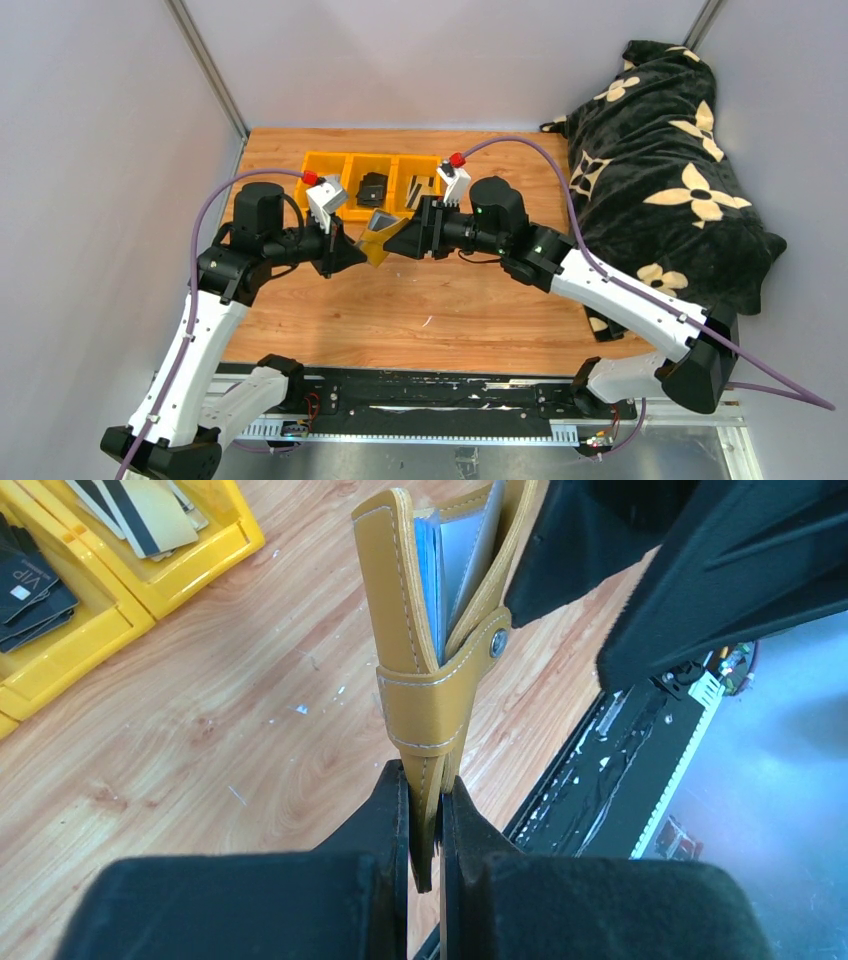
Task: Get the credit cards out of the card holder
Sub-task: Open the card holder.
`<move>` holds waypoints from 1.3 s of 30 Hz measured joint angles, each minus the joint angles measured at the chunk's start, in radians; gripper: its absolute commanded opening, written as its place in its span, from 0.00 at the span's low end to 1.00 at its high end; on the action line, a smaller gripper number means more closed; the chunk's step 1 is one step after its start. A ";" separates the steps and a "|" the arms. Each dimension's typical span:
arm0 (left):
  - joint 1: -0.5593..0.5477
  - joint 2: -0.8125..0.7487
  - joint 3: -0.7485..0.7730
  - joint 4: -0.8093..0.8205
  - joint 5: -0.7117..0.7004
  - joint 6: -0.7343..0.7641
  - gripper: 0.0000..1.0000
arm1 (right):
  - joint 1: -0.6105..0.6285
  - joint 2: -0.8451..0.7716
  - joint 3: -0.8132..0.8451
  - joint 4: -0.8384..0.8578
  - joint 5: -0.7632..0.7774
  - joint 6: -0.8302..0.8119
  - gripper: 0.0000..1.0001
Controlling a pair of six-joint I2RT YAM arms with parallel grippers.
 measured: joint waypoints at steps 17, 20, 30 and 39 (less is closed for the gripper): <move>0.003 0.000 0.020 -0.004 -0.014 -0.013 0.00 | -0.007 0.093 0.042 0.007 -0.013 0.016 0.47; 0.005 -0.002 0.020 -0.003 -0.019 -0.010 0.00 | -0.011 0.105 0.055 0.007 -0.020 0.023 0.44; 0.006 -0.006 0.020 -0.003 -0.045 0.012 0.00 | -0.018 0.129 0.064 0.013 -0.045 0.046 0.31; 0.006 -0.011 0.011 0.008 -0.057 0.038 0.00 | -0.017 0.136 0.072 0.057 -0.099 0.085 0.41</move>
